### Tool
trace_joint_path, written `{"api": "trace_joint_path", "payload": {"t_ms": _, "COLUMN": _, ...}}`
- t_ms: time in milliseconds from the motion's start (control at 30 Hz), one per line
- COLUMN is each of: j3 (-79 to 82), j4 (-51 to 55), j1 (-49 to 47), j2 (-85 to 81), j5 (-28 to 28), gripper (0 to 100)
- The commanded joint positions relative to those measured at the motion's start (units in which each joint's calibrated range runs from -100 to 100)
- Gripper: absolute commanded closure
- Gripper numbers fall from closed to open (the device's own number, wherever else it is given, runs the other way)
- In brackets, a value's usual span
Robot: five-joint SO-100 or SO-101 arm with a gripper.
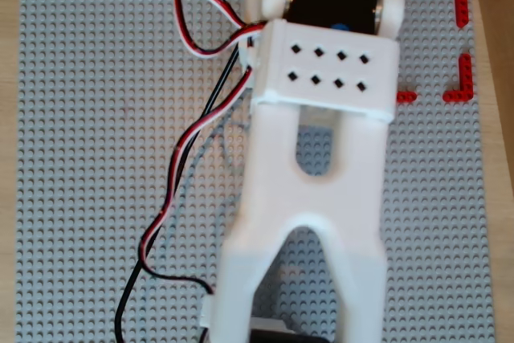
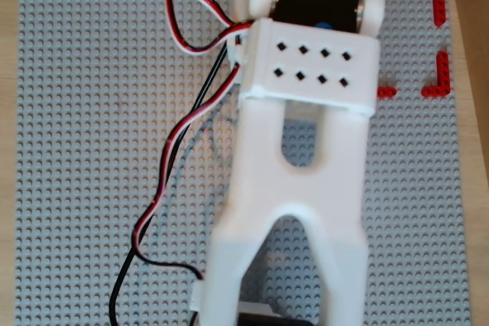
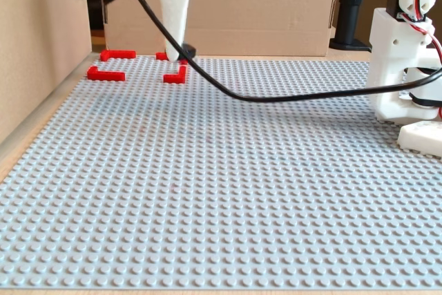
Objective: Grab the Lego and store it in red box
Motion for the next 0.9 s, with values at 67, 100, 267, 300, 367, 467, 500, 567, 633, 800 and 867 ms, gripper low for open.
{"api": "trace_joint_path", "payload": {"t_ms": 67, "j3": -4.63, "j4": 1.65, "j1": 4.7, "j2": -10.16, "j5": -0.17, "gripper": 99}}
{"api": "trace_joint_path", "payload": {"t_ms": 100, "j3": -4.72, "j4": 1.39, "j1": 5.97, "j2": -11.6, "j5": -0.17, "gripper": 99}}
{"api": "trace_joint_path", "payload": {"t_ms": 267, "j3": -3.36, "j4": -4.75, "j1": 13.78, "j2": -16.77, "j5": -1.94, "gripper": 99}}
{"api": "trace_joint_path", "payload": {"t_ms": 300, "j3": -2.63, "j4": -6.94, "j1": 15.2, "j2": -17.79, "j5": -2.88, "gripper": 99}}
{"api": "trace_joint_path", "payload": {"t_ms": 367, "j3": -0.09, "j4": -11.5, "j1": 17.06, "j2": -19.23, "j5": -3.77, "gripper": 99}}
{"api": "trace_joint_path", "payload": {"t_ms": 467, "j3": 5.19, "j4": -17.21, "j1": 17.65, "j2": -20.75, "j5": -3.77, "gripper": 99}}
{"api": "trace_joint_path", "payload": {"t_ms": 500, "j3": 7.37, "j4": -19.05, "j1": 17.73, "j2": -21.26, "j5": -3.77, "gripper": 99}}
{"api": "trace_joint_path", "payload": {"t_ms": 567, "j3": 12.19, "j4": -23.26, "j1": 17.73, "j2": -22.36, "j5": -3.82, "gripper": 99}}
{"api": "trace_joint_path", "payload": {"t_ms": 633, "j3": 18.28, "j4": -28.79, "j1": 17.65, "j2": -23.38, "j5": -4.18, "gripper": 99}}
{"api": "trace_joint_path", "payload": {"t_ms": 800, "j3": 33.55, "j4": -43.96, "j1": 16.83, "j2": -26.01, "j5": -4.18, "gripper": 99}}
{"api": "trace_joint_path", "payload": {"t_ms": 867, "j3": 37.82, "j4": -48.43, "j1": 16.76, "j2": -26.52, "j5": -4.18, "gripper": 99}}
